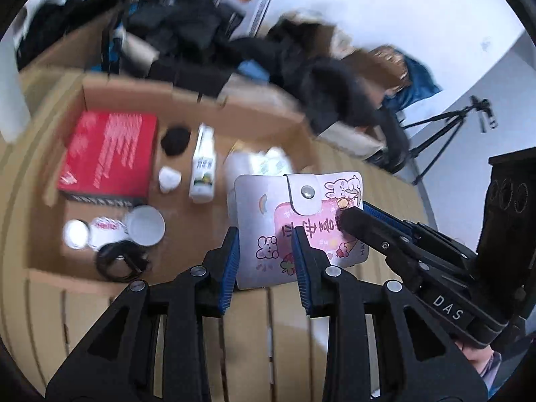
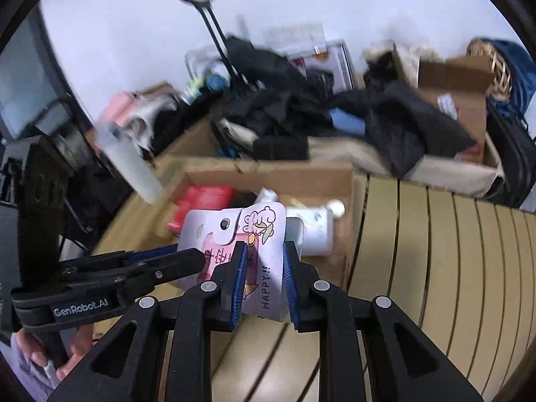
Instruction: Organize objects
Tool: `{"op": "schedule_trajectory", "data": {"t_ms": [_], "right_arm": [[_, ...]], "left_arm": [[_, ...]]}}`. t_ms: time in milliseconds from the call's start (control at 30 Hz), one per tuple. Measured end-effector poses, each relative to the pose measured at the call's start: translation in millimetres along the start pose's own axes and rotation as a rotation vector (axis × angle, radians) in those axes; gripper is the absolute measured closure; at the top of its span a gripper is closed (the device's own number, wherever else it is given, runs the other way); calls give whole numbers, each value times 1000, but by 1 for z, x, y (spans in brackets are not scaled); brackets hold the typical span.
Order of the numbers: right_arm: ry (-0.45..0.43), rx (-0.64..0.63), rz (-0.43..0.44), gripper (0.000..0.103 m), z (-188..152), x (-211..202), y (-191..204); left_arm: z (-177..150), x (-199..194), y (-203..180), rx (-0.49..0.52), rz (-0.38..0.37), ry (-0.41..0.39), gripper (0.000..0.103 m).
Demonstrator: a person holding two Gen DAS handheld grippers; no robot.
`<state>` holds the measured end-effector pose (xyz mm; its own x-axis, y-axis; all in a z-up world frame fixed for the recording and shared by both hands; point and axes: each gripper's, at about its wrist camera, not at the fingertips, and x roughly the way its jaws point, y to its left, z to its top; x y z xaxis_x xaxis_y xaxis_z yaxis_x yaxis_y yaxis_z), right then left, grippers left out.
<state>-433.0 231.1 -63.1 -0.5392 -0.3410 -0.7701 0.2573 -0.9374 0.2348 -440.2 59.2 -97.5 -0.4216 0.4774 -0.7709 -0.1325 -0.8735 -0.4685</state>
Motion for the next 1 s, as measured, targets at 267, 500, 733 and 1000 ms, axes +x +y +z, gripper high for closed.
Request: {"op": "schedule_trajectory", "data": {"t_ms": [267, 500, 733, 1000], "right_arm": [[122, -65, -168, 79, -20, 77, -15], [81, -82, -208, 79, -13, 49, -9], [-26, -78, -178, 12, 9, -41, 4], [-102, -63, -194, 12, 3, -132, 24]], "left_arm": [[-10, 53, 12, 22, 2, 40, 64], [-5, 11, 21, 7, -32, -14, 47], [6, -123, 17, 228, 373, -198, 9], [-18, -210, 28, 227, 607, -267, 0]]}}
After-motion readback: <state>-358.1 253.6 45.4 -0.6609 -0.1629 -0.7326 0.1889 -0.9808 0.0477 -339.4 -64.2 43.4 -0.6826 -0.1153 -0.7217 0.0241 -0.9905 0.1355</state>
